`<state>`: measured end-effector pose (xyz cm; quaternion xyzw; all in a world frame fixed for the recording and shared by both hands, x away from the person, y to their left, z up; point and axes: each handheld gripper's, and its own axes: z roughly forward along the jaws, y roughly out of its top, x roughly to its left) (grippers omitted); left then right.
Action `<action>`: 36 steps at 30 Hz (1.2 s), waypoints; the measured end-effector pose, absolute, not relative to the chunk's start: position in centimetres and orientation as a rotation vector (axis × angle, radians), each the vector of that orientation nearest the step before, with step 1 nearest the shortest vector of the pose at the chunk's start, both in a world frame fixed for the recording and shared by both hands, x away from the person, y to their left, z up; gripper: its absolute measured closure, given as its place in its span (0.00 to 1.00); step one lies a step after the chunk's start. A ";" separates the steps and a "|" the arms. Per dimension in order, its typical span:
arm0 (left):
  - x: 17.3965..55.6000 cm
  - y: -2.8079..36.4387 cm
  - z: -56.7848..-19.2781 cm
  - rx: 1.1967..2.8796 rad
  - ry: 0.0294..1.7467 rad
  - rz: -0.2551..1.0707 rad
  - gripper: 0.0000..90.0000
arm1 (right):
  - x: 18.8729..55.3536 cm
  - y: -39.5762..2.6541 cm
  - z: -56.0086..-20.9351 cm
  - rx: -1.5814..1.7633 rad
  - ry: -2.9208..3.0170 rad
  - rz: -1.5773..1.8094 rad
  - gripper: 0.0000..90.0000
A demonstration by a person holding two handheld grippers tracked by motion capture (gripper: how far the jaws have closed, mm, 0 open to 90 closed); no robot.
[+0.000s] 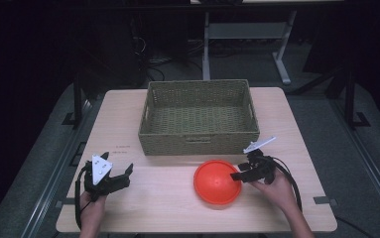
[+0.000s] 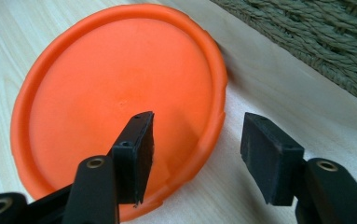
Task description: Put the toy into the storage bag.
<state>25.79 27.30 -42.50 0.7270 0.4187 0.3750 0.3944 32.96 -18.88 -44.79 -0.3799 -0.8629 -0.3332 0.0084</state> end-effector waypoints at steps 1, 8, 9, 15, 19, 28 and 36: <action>25.8 27.3 -42.5 1.844 1.062 0.951 0.14 | 33.0 -18.9 -44.8 -1.187 -2.697 -1.041 0.48; 25.8 27.3 -42.5 1.847 1.064 0.953 0.14 | 33.2 -18.5 -45.2 -1.166 -2.686 -1.042 0.52; 25.8 27.3 -42.5 1.847 1.064 0.953 0.14 | 33.2 -18.5 -45.2 -1.166 -2.686 -1.042 0.52; 25.8 27.4 -42.5 1.840 1.066 0.951 0.14 | 33.3 -18.0 -45.4 -1.153 -2.699 -1.019 0.57; 25.8 27.4 -42.5 1.838 1.063 0.955 0.14 | 33.4 -18.0 -45.4 -1.157 -2.709 -1.014 0.62; 25.8 27.4 -42.5 1.840 1.063 0.955 0.14 | 33.7 -18.3 -45.7 -1.168 -2.678 -1.015 0.65; 25.8 27.4 -42.5 1.839 1.062 0.956 0.14 | 33.9 -18.5 -45.7 -1.205 -2.650 -1.035 0.75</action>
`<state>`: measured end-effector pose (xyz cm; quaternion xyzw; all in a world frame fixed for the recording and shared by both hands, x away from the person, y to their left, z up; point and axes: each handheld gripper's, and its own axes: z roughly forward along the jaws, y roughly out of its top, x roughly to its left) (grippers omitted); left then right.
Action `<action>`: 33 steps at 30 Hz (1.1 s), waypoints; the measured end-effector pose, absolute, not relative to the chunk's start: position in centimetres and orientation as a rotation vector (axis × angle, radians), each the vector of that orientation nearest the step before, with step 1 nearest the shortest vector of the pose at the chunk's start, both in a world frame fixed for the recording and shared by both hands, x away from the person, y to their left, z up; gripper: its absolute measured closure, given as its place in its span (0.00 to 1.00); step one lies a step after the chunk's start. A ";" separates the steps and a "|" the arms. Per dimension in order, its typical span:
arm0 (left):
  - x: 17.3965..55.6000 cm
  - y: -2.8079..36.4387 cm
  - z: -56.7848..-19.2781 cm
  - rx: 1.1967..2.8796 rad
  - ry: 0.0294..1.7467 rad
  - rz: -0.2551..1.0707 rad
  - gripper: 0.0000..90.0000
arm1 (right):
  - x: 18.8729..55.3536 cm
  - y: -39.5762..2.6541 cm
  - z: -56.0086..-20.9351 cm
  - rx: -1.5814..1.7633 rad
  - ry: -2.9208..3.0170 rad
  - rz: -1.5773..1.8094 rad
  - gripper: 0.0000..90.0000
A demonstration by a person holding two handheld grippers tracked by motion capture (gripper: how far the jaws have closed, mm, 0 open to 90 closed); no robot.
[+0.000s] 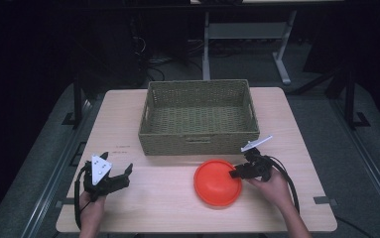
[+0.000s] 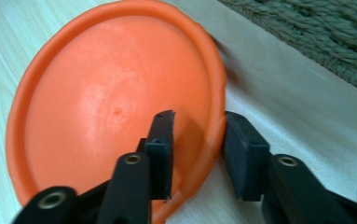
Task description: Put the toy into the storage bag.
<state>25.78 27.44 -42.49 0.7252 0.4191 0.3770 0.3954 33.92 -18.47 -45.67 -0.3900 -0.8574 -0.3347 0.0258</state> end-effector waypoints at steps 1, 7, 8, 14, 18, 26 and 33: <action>25.8 27.4 -42.5 1.839 1.061 0.956 0.14 | 33.9 -18.5 -45.7 -1.205 -2.650 -1.035 0.75; 25.8 27.4 -42.5 1.840 1.060 0.959 0.14 | 33.8 -18.9 -45.0 -1.215 -2.601 -1.091 0.84; 25.8 27.4 -42.5 1.843 1.062 0.959 0.14 | 33.8 -19.0 -44.9 -1.212 -2.594 -1.103 0.85; 25.7 27.4 -42.5 1.841 1.061 0.961 0.14 | 33.3 -18.7 -43.1 -1.180 -2.615 -1.145 0.90; 25.7 27.5 -42.5 1.834 1.066 0.962 0.14 | 32.9 -18.0 -42.0 -1.151 -2.667 -1.147 0.91; 25.7 27.5 -42.4 1.829 1.067 0.964 0.14 | 32.2 -17.3 -39.7 -1.076 -2.696 -1.173 0.91; 25.7 27.5 -42.5 1.837 1.061 0.965 0.14 | 31.9 -17.3 -38.0 -1.049 -2.730 -1.185 0.91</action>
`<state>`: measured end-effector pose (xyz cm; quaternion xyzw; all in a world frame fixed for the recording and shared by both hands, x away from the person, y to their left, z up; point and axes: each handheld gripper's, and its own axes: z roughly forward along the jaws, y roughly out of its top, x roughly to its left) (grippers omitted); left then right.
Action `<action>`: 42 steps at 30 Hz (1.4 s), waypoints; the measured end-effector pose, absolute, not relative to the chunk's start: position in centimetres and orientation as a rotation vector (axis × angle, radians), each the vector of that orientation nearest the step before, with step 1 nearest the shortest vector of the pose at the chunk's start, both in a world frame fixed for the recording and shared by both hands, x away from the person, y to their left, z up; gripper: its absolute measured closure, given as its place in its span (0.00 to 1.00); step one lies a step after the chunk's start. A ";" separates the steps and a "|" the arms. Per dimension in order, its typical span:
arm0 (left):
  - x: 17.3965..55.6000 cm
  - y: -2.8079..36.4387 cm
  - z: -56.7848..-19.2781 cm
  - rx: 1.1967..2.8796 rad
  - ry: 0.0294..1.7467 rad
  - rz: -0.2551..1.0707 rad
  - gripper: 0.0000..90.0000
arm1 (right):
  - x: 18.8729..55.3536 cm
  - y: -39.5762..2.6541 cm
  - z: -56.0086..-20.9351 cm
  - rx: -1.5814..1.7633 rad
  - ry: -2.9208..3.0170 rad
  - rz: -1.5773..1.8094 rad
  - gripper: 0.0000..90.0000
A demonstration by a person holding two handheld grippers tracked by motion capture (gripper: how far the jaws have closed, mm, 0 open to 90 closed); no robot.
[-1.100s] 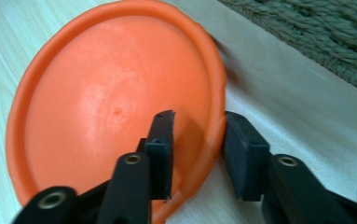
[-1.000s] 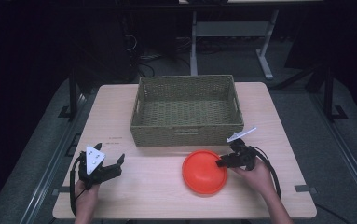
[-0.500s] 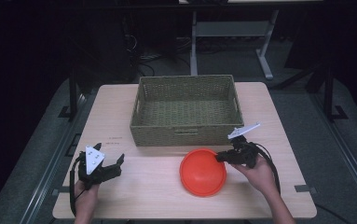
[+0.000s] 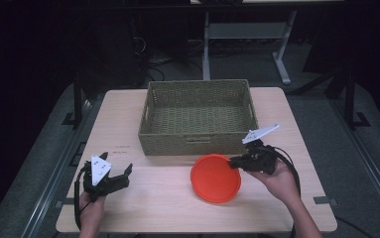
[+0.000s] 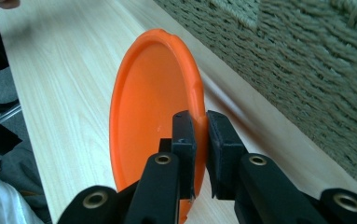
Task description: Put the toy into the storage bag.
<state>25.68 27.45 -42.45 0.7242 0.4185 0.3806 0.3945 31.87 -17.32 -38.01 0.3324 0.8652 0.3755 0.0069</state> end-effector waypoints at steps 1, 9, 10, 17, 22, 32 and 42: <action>25.7 27.5 -42.4 1.836 1.061 0.967 0.14 | 31.8 -17.4 -37.7 1.025 2.704 1.184 0.91; 25.7 27.5 -42.5 1.839 1.063 0.966 0.14 | 31.7 -17.6 -36.2 1.011 2.690 1.200 0.91; 25.7 27.5 -42.5 1.839 1.063 0.966 0.14 | 31.7 -17.6 -36.2 1.011 2.690 1.200 0.91; 25.7 27.4 -42.5 1.842 1.060 0.962 0.14 | 31.8 -17.6 -35.1 0.979 2.677 1.206 0.91; 25.7 27.5 -42.4 1.835 1.072 0.956 0.14 | 32.1 -17.3 -34.6 0.988 2.685 1.197 0.91; 25.6 27.5 -42.4 1.837 1.068 0.964 0.14 | 32.5 -17.2 -33.1 0.964 2.674 1.202 0.91; 25.7 27.5 -42.4 1.832 1.070 0.962 0.14 | 32.8 -16.9 -31.3 0.933 2.658 1.191 0.91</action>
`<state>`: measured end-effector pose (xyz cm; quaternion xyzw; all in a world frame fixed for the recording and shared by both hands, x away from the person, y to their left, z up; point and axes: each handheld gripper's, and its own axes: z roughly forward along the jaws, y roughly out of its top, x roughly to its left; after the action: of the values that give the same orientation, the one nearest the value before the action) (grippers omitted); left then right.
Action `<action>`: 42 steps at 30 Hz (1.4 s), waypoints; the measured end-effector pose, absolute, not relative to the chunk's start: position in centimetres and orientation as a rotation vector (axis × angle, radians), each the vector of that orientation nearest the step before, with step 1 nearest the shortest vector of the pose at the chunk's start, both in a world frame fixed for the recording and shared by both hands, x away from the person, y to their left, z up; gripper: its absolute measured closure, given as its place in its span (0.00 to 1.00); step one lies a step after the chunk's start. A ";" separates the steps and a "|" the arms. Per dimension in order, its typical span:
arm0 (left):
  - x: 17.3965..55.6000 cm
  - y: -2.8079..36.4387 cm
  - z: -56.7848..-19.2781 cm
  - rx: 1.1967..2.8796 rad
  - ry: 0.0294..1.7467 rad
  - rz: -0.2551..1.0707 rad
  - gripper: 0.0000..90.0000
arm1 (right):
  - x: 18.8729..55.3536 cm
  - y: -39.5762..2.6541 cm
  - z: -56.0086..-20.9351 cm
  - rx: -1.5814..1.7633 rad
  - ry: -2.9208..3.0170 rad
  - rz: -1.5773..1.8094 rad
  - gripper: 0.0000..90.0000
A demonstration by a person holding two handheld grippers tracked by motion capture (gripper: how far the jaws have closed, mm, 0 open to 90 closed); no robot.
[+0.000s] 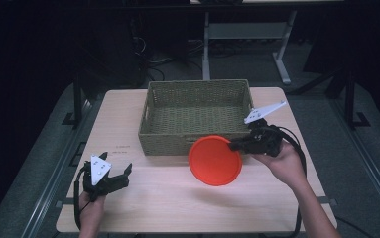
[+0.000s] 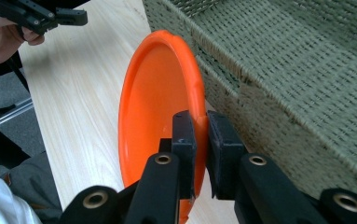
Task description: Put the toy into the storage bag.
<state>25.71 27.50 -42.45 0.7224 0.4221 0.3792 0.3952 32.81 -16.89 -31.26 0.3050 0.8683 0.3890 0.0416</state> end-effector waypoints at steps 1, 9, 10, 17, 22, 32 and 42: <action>25.7 27.5 -42.5 1.833 1.071 0.961 0.14 | 32.9 -16.8 -31.1 0.926 2.652 1.192 0.91; 25.7 27.6 -42.4 1.840 1.069 0.962 0.14 | 33.5 -16.6 -30.1 0.920 2.649 1.206 0.91; 25.7 27.6 -42.4 1.840 1.069 0.964 0.14 | 33.6 -16.6 -29.9 0.924 2.649 1.205 0.91; 25.7 27.5 -42.4 1.834 1.065 0.963 0.14 | 34.3 -16.3 -28.8 0.931 2.644 1.207 0.91; 25.6 27.5 -42.4 1.828 1.067 0.965 0.14 | 34.8 -16.3 -28.2 0.932 2.636 1.219 0.91; 25.6 27.5 -42.4 1.827 1.068 0.967 0.14 | 35.5 -16.8 -26.8 0.947 2.610 1.228 0.91; 25.6 27.6 -42.4 1.823 1.069 0.972 0.14 | 36.7 -17.0 -25.5 0.973 2.592 1.224 0.91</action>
<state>25.58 27.62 -42.36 0.7196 0.4218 0.3834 0.3965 36.66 -17.04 -25.48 0.3208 0.8549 0.4038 0.0570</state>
